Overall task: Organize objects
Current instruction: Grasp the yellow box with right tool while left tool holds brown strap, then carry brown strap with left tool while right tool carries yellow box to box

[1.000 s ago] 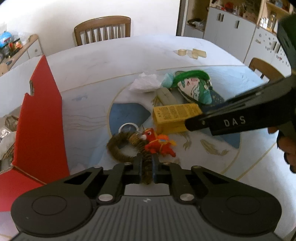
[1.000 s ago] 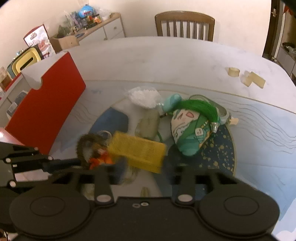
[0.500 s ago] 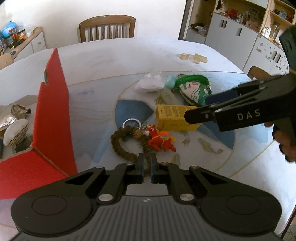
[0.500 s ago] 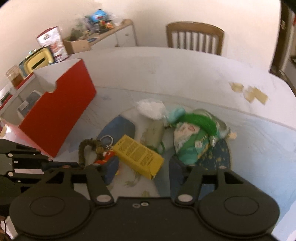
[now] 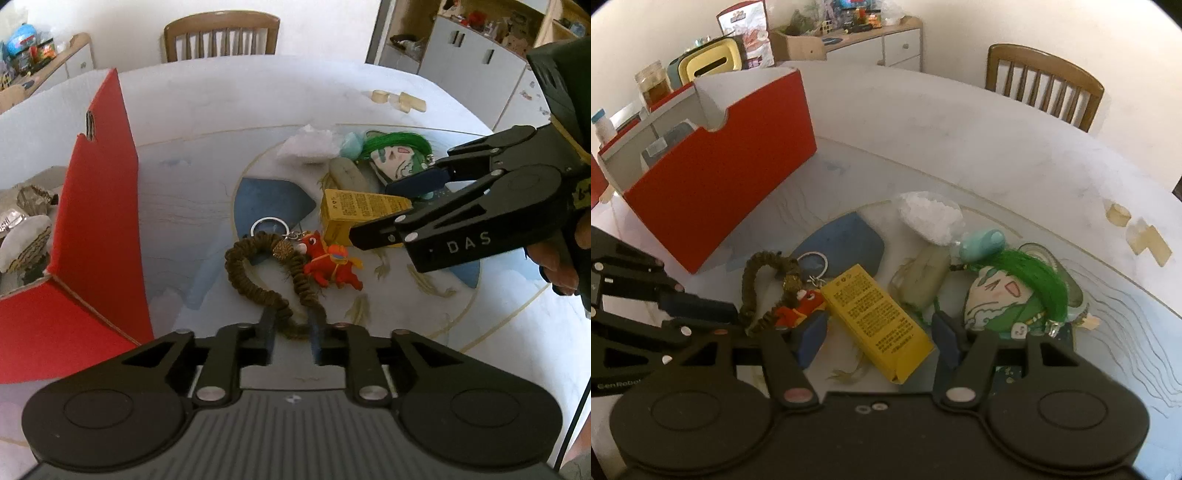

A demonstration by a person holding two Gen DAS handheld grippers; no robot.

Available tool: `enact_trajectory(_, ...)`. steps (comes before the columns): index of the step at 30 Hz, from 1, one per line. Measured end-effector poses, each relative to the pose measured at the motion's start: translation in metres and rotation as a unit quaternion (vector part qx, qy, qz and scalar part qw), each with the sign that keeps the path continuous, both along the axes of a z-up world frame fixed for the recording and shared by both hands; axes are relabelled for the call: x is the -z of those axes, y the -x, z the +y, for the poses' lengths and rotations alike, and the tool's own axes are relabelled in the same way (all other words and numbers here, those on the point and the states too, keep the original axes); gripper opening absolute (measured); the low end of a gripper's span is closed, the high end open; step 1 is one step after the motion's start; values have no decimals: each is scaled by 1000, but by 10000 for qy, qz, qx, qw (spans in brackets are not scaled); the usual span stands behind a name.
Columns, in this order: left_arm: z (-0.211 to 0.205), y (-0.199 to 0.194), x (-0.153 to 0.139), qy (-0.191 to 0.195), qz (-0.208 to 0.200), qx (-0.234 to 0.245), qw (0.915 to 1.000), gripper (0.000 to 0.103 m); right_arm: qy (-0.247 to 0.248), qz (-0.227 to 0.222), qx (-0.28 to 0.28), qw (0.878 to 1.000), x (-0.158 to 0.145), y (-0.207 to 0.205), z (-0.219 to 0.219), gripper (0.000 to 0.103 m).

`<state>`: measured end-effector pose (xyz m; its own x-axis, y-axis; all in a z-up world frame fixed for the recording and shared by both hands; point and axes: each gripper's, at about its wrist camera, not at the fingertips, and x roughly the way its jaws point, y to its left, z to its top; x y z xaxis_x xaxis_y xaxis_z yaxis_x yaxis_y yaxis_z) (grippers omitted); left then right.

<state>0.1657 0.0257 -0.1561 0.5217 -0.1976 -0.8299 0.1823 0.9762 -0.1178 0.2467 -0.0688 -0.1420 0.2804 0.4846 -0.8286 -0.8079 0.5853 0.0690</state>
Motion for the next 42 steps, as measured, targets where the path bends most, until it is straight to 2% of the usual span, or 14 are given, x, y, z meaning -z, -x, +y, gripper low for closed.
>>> enact_trajectory(2,0,0,-1,-40,-27,-44,10000,29,2,4,-40,10000,2,0,1,56)
enact_trajectory(3,0,0,0,-59,-29,-69,10000,34,27,35,-51,10000,3,1,2,45)
enact_trajectory(4,0,0,0,-76,-23,-108,9999,39,14,93,-76,9999,4,1,1,42)
enact_trajectory(5,1,0,0,-105,-29,-166,9998,58,-20,131,-95,9999,4,2,0,35)
enact_trajectory(6,1,-1,0,-106,-54,-211,9997,65,-26,129,-114,9998,5,5,-1,30)
enact_trajectory(9,0,-2,0,-88,-64,-214,9997,67,0,39,-152,9999,6,14,-3,29)
enact_trajectory(19,-10,-16,7,-398,-101,-284,9988,67,-158,285,105,9994,6,31,-31,28)
enact_trajectory(20,-11,-15,7,-415,-121,-302,9986,65,-183,312,131,9993,6,32,-34,28)
enact_trajectory(22,-14,-15,7,-428,-172,-291,9985,52,-216,348,175,9990,6,34,-38,28)
enact_trajectory(24,-16,-15,6,-424,-189,-270,9986,33,-222,348,196,9990,7,37,-38,29)
enact_trajectory(29,-20,-13,5,-485,-223,-268,9982,18,-210,191,245,9993,3,36,-34,34)
enact_trajectory(33,-22,-11,6,-469,-239,-336,9980,16,-163,159,276,9994,6,35,-29,34)
enact_trajectory(36,-19,-9,5,-404,-220,-441,9980,15,-125,112,363,9992,8,39,-27,29)
enact_trajectory(42,-8,0,-6,-123,-250,-576,9980,14,-271,142,527,9981,-3,45,-32,28)
